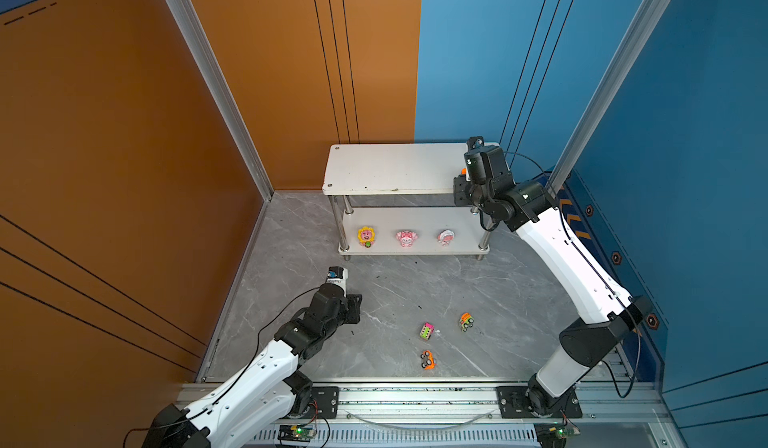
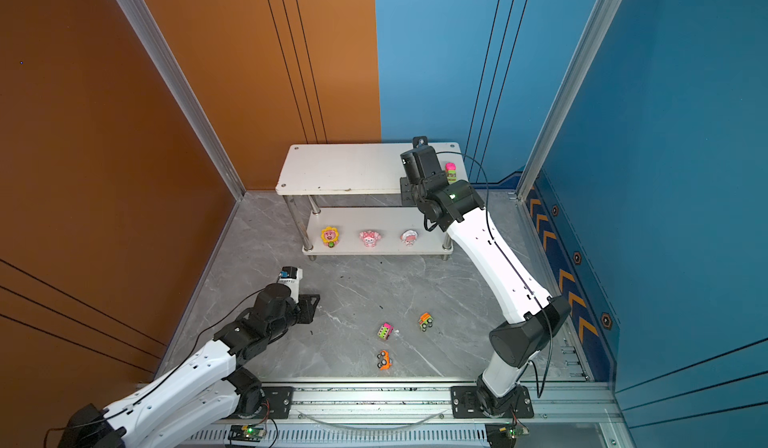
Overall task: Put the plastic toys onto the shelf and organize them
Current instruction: 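Lift the orange-topped car to the top shelf while the left arm retracts, then lower the orange-topped car beside the pink-topped car and open the right gripper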
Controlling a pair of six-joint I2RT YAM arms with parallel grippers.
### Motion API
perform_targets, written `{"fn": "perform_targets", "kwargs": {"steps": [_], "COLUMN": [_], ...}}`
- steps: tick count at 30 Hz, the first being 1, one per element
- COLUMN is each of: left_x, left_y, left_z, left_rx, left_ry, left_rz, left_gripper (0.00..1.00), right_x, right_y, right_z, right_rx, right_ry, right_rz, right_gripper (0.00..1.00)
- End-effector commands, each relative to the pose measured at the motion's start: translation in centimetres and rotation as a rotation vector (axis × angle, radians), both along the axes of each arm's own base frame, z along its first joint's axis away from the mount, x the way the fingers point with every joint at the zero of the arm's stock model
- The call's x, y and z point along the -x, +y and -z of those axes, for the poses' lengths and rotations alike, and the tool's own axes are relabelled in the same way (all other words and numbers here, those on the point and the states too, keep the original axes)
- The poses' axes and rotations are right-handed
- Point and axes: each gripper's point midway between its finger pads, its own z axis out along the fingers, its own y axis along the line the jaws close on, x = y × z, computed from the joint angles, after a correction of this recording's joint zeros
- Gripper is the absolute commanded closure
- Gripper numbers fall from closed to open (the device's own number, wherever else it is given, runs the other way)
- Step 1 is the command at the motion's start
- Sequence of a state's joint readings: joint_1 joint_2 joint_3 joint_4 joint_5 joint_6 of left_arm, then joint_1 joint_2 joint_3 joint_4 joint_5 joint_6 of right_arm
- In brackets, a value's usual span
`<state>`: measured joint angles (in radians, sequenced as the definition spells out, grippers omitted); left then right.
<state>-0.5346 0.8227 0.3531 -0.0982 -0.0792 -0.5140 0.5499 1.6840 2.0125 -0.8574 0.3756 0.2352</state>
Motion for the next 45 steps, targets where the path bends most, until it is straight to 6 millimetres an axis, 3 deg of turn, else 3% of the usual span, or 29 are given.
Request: {"fn": "perform_targets", "kwargs": {"steps": [1,8,15,31,40,45], "left_x": [0.0,0.0,-0.2,-0.3,-0.2,-0.1], "left_y": [0.5,0.5,0.4,0.3,0.3,0.5], "left_z": [0.6,0.8,0.8,1.0,0.9,0.8], "left_rx": [-0.011,-0.012,-0.014,-0.019,-0.015,-0.024], "left_ry": [0.014,0.023,0.026,0.033,0.034,0.031], "left_rz": [-0.017,-0.017,-0.017,-0.015,-0.015,-0.016], "left_gripper": [0.68,0.67,0.67,0.62,0.6,0.57], "right_x": [-0.2,-1.2,-1.8,-2.2,-1.5,0.2], "right_y": [-0.6,-1.4,-0.8,-0.3,-0.7,-1.0], "right_z": [0.1,0.5,1.2,1.9,0.6,-1.2], "right_rx": [0.008,-0.045,-0.074,-0.081,-0.087,-0.103], "right_ry": [0.017,0.035,0.054,0.07,0.042,0.005], "right_rz": [0.004,0.019,-0.002,-0.008,-0.005,-0.015], "right_gripper": [0.83,0.82,0.76,0.52,0.44,0.39]}}
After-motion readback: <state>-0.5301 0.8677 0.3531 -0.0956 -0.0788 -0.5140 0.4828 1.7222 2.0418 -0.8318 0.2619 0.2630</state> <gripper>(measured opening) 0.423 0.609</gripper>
